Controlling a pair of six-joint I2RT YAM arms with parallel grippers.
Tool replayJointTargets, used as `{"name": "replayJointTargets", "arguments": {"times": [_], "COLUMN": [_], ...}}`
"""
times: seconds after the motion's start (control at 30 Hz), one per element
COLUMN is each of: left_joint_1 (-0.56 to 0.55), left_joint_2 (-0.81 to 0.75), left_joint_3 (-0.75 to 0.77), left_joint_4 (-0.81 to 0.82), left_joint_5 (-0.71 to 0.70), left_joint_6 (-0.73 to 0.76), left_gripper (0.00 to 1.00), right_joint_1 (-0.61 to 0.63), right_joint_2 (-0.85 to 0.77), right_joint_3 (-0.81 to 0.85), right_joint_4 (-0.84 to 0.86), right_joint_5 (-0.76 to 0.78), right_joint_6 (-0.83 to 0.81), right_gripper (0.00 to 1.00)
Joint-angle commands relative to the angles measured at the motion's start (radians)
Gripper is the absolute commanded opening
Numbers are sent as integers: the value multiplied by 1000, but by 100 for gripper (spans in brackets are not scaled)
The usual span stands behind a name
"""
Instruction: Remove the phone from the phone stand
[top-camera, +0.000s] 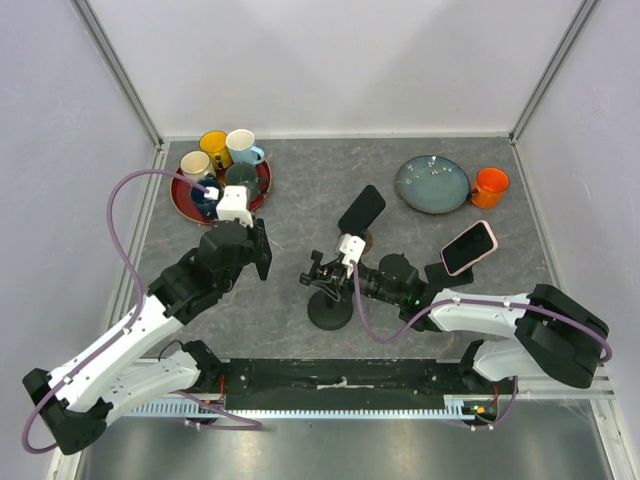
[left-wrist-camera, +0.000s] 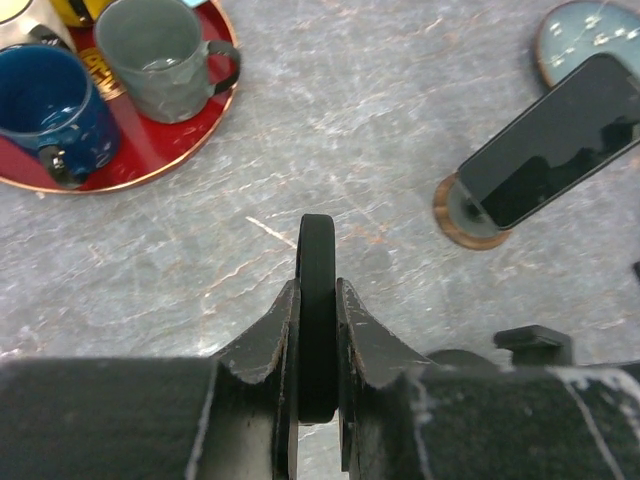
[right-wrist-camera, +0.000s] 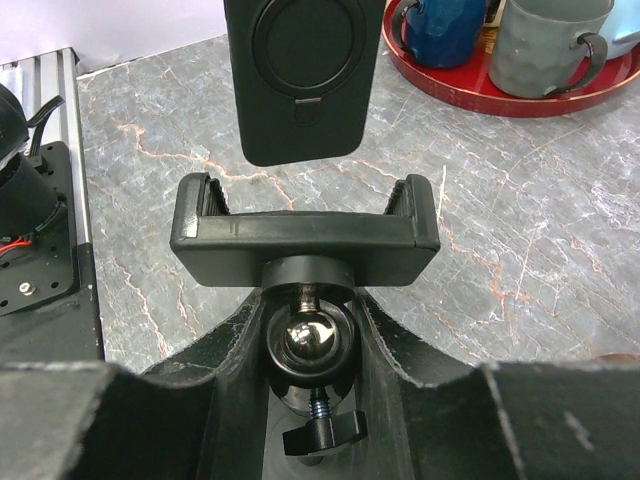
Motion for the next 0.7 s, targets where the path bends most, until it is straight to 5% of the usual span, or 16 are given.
{"name": "replayJointTargets", "arguments": {"times": [0.0,0.37,0.67], "left_joint_1": [0,0,27], "left_joint_2": [27,260,480], "left_joint_3": [90,166,176], "left_joint_4": [-29,-212,-110], "left_joint_5": [-96,-254,-345], "left_joint_6": [54,97,140], "left_gripper": [2,2,2], "right_joint_1": [-8,-9,-8], "right_joint_2": [2,-44,-45], "right_joint_3": [-45,-63,-80], "right_joint_4": [-175,-137,-112], "right_joint_5": [53,95,82], "right_joint_6": [-11,-2,8], "right_gripper": [0,7,7]}}
